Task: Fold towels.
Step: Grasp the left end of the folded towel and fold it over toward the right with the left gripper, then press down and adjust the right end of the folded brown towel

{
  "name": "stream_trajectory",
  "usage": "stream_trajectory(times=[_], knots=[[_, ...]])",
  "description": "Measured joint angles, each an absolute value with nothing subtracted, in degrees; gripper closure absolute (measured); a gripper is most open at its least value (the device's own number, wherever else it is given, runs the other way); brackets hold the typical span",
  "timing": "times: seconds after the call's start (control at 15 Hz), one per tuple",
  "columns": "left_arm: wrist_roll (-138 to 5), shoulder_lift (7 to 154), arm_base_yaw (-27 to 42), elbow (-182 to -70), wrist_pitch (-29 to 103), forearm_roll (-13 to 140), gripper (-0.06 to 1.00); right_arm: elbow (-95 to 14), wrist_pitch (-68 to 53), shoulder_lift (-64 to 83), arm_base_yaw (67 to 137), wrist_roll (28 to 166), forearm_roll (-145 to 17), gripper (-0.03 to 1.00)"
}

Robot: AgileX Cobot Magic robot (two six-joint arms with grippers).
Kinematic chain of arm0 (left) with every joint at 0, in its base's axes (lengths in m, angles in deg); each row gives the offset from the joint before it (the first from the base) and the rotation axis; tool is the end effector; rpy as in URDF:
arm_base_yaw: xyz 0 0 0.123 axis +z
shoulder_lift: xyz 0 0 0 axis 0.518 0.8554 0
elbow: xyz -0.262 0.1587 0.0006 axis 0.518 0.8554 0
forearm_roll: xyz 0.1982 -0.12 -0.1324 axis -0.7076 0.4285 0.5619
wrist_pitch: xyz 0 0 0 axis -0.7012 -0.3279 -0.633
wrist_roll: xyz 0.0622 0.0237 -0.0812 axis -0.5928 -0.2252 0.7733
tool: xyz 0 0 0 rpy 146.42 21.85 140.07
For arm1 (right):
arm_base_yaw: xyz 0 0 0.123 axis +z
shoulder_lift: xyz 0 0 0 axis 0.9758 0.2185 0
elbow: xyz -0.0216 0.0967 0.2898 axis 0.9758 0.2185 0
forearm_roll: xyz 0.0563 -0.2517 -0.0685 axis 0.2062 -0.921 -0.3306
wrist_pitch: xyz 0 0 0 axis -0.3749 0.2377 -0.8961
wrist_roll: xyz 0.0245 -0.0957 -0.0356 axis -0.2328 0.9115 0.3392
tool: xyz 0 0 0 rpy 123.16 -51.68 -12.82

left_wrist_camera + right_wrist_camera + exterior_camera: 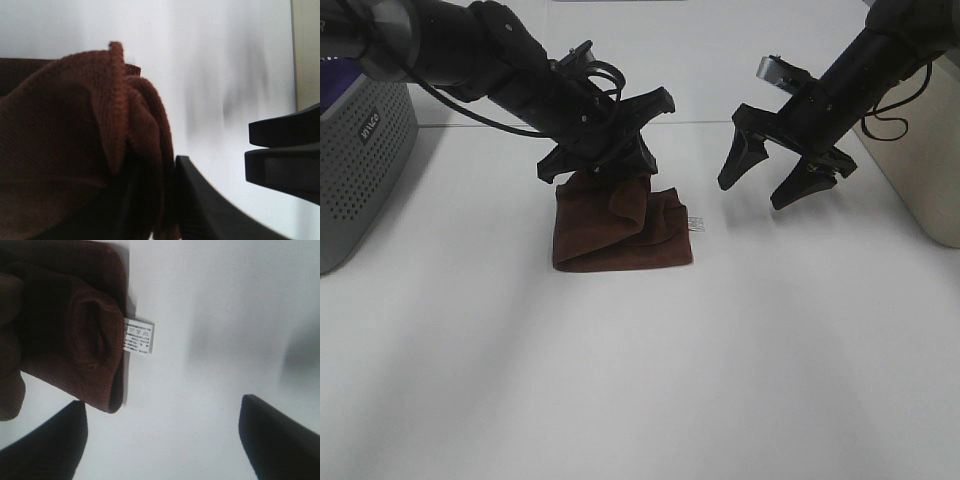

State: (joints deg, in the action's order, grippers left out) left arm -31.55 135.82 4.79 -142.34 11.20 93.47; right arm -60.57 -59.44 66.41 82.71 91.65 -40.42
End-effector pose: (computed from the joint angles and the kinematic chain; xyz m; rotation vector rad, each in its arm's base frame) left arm 0.4577 -0.2671 0.1551 -0.1583 2.6003 -0.9021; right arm 0.4815 0.0929 0.1427 -0.2116 2.9355 0.7149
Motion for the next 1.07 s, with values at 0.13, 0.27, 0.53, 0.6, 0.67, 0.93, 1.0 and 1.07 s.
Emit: stream_trajectory(times=[0.13,0.27,0.53,0.6,0.67,0.93,1.0,1.07], knots=[[-31.4,135.8,4.8,-142.3,11.8,95.8,0.41,-60.6,-59.4,66.4,82.7,91.7,-40.4,0.19],[-32.6,135.8,4.8,-142.3,11.8,99.4,0.32,-60.6,-59.4,66.4,82.7,91.7,-40.4,0.19],[-41.5,135.1,5.1,-142.3,11.7,100.5,0.30,-60.6,-59.9,66.4,82.7,91.8,-38.2,0.19],[-43.9,134.0,5.8,-142.3,11.4,99.2,0.30,-60.6,-60.9,66.4,82.7,93.1,-35.0,0.19],[-45.4,133.0,7.1,-142.3,11.3,97.5,0.30,-60.6,-61.8,66.4,82.7,95.1,-31.0,0.19],[-45.6,131.5,15.5,-142.3,8.9,93.4,0.30,-60.6,-63.5,66.4,87.4,105.9,-13.8,0.19],[-45.6,131.5,16.4,-142.3,8.2,92.8,0.30,-60.6,-63.2,66.4,88.9,108.2,-10.7,0.19],[-45.6,131.5,17.1,-142.3,7.4,92.1,0.30,-60.6,-63.2,67.0,90.1,110.5,-6.7,0.19]])
